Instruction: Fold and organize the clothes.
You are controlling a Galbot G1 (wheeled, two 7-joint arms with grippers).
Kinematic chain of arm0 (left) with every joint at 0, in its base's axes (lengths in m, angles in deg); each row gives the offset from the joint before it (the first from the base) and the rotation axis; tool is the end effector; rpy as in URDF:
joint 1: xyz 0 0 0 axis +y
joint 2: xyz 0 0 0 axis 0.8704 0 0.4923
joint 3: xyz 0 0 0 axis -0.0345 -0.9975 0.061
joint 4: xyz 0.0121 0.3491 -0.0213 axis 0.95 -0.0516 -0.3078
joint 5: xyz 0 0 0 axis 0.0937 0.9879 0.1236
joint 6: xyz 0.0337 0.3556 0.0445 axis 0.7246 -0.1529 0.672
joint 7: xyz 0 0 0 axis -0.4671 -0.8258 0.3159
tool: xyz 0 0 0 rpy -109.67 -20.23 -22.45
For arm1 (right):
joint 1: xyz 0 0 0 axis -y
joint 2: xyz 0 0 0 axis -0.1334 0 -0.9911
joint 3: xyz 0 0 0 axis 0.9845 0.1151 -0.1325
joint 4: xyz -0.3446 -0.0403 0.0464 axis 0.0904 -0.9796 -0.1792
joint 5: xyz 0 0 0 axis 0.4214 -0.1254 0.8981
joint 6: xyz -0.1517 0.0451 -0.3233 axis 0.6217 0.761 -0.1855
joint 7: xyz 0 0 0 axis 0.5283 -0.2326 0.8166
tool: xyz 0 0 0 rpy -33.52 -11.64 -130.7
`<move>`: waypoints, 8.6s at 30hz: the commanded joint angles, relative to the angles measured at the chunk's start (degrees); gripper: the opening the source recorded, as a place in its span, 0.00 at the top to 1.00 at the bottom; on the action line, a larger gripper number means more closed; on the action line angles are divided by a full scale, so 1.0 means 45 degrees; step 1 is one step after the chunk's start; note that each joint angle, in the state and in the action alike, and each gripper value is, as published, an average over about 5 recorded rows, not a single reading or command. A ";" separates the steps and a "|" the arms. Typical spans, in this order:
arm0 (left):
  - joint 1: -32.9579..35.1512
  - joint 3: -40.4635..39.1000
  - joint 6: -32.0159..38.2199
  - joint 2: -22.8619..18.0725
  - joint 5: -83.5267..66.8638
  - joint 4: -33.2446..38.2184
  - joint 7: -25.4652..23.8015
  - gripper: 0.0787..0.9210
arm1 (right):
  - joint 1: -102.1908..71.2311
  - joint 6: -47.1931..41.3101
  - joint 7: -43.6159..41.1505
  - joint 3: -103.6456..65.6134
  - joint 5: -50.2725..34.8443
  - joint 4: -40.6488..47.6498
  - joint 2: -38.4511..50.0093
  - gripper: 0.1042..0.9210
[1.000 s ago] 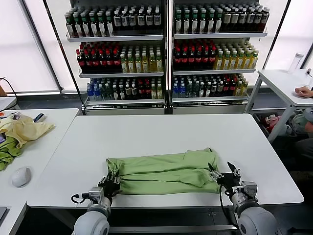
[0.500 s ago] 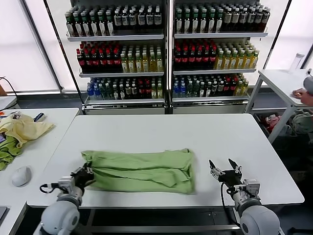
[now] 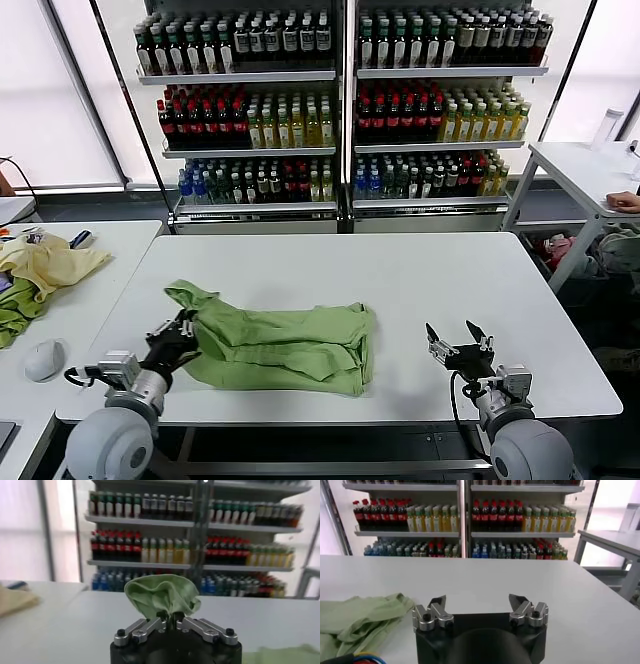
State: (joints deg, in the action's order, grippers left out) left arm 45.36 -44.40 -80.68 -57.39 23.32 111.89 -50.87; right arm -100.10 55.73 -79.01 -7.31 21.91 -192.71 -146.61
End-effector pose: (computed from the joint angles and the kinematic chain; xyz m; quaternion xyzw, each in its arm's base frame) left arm 0.2519 0.0647 -0.2170 -0.0419 -0.9895 0.0466 0.1304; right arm 0.2500 -0.0680 -0.2502 0.0508 -0.9878 0.0120 0.1470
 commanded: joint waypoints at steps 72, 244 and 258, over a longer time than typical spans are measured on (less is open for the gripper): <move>-0.1670 -0.2874 -0.0449 -0.1364 -0.1564 -0.3867 -0.1241 0.12 | 0.0792 0.0016 -0.0039 0.0240 0.0030 0.0505 0.0028 0.12; 0.0032 -0.2435 0.3187 -0.1413 0.3751 -0.0984 -0.0490 0.12 | 0.3632 0.4248 -0.0887 0.1606 0.3558 0.4420 -0.0019 0.47; 0.0586 -0.2285 0.3236 -0.1648 0.4130 -0.0390 -0.0676 0.12 | -0.1216 0.3825 -0.1052 -0.1413 0.2390 0.0099 -0.0511 0.12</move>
State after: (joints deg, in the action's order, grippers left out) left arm 46.79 -55.01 -66.16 -64.57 41.30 108.92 -53.81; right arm -87.62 71.95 -84.54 -3.62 34.81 -176.46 -148.71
